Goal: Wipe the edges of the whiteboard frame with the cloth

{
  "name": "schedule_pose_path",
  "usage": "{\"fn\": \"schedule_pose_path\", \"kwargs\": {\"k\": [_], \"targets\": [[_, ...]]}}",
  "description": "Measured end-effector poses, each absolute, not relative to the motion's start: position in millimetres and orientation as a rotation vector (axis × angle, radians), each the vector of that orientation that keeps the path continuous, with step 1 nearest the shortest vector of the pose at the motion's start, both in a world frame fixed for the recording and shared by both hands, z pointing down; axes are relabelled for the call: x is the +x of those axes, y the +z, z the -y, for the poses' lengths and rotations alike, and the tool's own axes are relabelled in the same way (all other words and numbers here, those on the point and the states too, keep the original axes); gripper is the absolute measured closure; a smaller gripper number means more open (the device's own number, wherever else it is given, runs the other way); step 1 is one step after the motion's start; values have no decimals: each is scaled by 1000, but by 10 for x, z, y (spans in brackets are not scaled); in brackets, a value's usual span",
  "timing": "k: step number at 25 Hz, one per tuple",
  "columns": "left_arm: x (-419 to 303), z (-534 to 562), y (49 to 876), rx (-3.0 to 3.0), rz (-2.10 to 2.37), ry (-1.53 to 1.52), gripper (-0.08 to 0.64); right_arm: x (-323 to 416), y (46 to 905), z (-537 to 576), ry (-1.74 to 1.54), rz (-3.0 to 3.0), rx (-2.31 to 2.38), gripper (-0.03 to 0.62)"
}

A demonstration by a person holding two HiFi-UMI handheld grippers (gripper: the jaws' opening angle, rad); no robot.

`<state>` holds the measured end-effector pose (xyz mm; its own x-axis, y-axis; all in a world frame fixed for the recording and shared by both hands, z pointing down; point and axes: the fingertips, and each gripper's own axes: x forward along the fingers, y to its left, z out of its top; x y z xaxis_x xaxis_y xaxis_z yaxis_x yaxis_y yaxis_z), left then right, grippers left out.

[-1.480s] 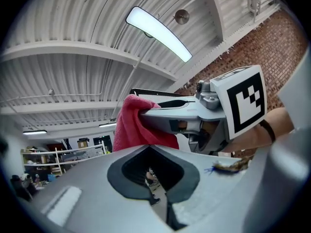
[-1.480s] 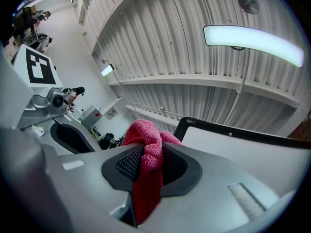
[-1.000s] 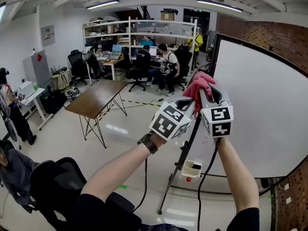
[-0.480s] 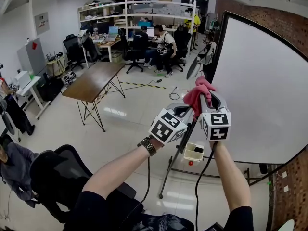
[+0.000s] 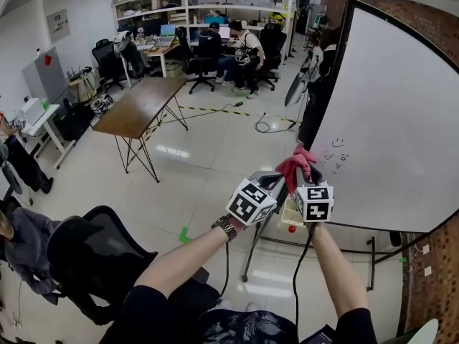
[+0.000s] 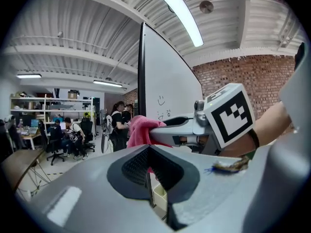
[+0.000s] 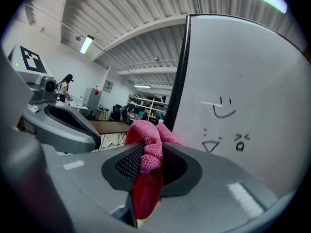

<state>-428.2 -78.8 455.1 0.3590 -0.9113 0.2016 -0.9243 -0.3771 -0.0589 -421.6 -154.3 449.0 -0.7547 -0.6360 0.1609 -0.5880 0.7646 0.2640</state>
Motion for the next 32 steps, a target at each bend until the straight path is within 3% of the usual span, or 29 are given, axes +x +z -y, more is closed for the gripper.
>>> {"fn": "schedule_pose_path", "kwargs": {"k": [14,23,32], "targets": [[-4341,709,6006,2354,1593,342,557,-4256,6543,1005,-9,2470,791,511],[-4282,683,6407,2283,1562,361,557,-4157,7273,854,193,2455,815,511],[-4187,823,7359,2276,1500,404,557,-4129,8141,1099,305,2519,981,511]]}}
